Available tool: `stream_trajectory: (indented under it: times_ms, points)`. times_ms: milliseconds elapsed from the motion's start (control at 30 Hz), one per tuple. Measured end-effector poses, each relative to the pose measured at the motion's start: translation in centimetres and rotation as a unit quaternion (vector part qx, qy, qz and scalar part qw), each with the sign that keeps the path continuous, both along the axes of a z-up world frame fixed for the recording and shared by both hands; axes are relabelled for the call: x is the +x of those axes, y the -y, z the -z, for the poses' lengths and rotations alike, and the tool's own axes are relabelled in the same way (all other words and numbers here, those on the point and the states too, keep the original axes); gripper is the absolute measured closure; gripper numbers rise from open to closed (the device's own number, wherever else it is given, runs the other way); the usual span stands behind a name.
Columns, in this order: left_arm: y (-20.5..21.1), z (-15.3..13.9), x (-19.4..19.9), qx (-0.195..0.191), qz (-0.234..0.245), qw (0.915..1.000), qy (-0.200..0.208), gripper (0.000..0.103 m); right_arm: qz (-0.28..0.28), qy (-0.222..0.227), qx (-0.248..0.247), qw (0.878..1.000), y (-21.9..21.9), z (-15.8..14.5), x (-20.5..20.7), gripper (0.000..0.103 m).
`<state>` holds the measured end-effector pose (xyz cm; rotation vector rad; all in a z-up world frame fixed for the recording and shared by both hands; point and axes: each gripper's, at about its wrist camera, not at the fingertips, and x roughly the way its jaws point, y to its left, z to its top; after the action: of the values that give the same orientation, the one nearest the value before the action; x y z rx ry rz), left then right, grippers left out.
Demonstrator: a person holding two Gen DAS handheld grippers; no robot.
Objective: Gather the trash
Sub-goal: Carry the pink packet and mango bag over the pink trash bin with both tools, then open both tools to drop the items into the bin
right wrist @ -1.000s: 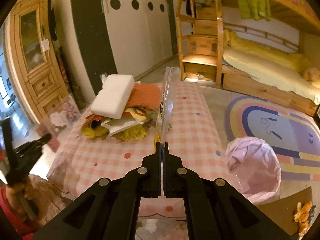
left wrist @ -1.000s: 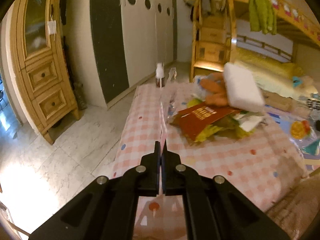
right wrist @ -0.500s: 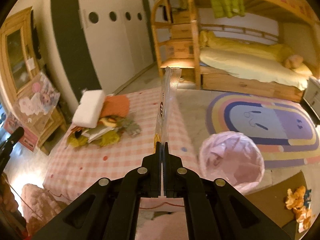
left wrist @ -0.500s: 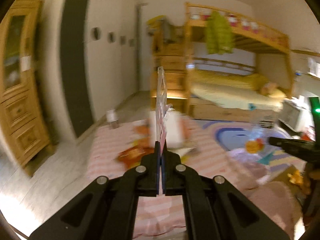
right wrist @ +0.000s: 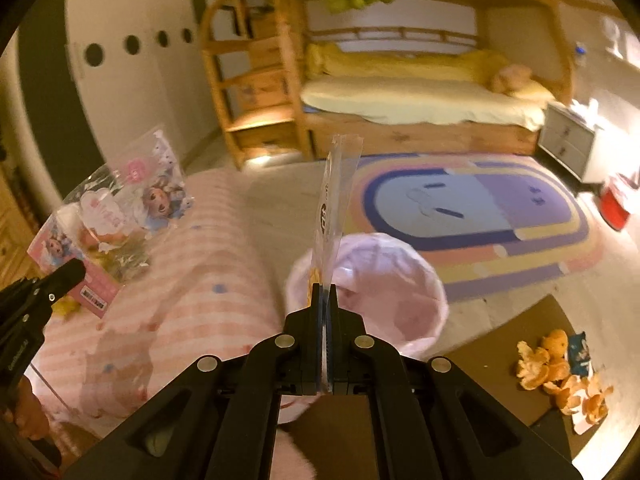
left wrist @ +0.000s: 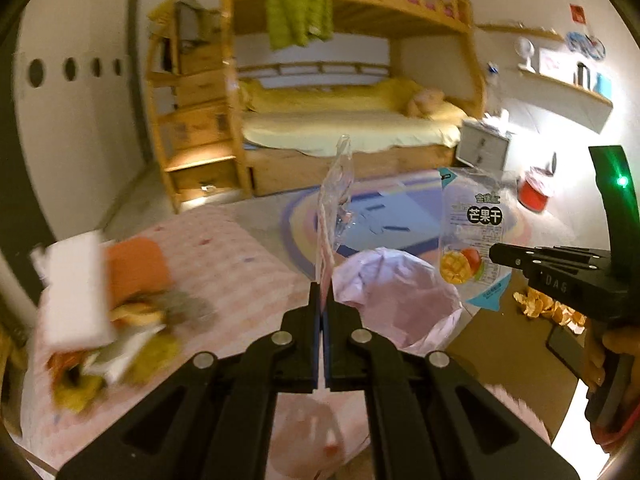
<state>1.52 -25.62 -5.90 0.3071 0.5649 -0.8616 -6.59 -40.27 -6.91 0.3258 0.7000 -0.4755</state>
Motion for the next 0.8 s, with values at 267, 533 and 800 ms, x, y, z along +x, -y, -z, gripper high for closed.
stream_trajectory:
  times_ms: [267, 533, 800]
  points:
    - [7.5, 3.7, 2.6, 0.024, 0.060, 0.9967, -0.047, 0.103, 0.031, -0.038, 0.013, 0.999, 5.0, 4.2, 2.9, 0.102]
    - [12.8, 5.8, 4.4, 0.051, 0.092, 0.9928, -0.056, 0.103, 0.037, -0.065, 0.031, 0.997, 7.4, 7.7, 5.2, 0.099]
    - [11.9, 5.6, 6.0, 0.045, 0.062, 0.9951, -0.063, 0.047, 0.039, -0.060, 0.040, 0.997, 7.5, 7.4, 5.1, 0.054]
